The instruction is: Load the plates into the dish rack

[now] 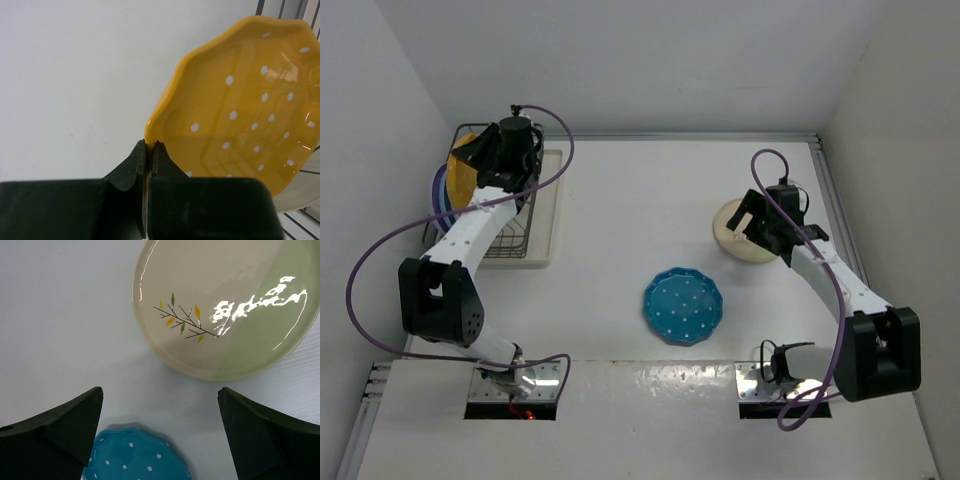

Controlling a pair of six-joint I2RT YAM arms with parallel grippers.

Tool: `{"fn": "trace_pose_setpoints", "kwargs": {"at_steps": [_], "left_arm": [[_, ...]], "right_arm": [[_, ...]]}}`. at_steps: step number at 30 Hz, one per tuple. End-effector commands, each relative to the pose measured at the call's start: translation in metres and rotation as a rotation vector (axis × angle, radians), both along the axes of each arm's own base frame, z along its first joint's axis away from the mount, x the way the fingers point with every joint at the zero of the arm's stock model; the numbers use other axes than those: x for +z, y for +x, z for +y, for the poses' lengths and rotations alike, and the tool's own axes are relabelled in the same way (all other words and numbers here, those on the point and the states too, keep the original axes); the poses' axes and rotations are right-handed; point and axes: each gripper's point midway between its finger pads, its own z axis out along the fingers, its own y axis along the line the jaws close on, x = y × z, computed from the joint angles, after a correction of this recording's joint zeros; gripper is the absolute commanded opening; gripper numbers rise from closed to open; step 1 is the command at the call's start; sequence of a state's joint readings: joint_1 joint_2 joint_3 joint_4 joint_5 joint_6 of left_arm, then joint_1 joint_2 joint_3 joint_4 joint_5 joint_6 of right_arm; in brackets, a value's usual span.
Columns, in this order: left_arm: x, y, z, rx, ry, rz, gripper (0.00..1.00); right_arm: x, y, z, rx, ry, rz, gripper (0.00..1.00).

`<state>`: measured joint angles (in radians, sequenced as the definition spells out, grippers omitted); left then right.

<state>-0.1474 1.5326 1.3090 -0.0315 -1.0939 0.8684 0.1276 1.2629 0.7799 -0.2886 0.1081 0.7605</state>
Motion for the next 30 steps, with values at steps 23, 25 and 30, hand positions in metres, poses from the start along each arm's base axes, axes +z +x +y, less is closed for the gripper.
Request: {"fn": "trace_pose_setpoints", "kwargs": {"at_steps": [23,25,30], "left_arm": [[-0.044,-0.033,-0.006,0.009,-0.112,-0.022,0.0],[-0.052,-0.03,-0.012,-0.007,-0.125,-0.003,0.0],[-0.073,-0.025,-0.022,-0.035,-0.144,0.046,0.0]], "right_arm": [[0.018,-0.003,-0.008,-0.033,-0.023,-0.076,0.97],[0.02,-0.002,-0.007,-0.03,-0.019,-0.082,0.97],[0.018,-0.003,-0.007,-0.03,-0.022,-0.076,0.97]]}}
